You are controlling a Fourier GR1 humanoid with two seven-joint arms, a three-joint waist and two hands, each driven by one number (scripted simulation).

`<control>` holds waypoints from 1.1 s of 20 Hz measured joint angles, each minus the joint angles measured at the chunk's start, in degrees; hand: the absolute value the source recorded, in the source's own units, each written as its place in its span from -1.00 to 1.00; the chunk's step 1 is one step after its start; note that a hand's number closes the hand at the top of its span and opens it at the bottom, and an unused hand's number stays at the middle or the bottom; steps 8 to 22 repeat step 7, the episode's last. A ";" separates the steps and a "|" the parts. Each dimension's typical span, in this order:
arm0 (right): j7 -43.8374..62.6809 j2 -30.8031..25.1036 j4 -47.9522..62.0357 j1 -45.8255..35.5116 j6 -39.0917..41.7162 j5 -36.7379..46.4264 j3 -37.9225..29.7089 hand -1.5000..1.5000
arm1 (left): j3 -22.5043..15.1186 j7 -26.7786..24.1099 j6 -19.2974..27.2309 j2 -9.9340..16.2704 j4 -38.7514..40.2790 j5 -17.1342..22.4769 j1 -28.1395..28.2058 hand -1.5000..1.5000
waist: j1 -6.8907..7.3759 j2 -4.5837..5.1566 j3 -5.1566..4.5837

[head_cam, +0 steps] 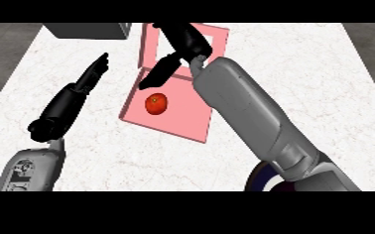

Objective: Pick the tomato from the plate and place it in the cardboard box

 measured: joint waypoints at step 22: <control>-4.96 -0.39 2.28 2.76 -5.33 -10.63 -11.30 -1.00 | -0.08 -0.32 0.19 -0.36 0.25 -0.44 0.05 0.00 | -0.23 -0.04 -0.10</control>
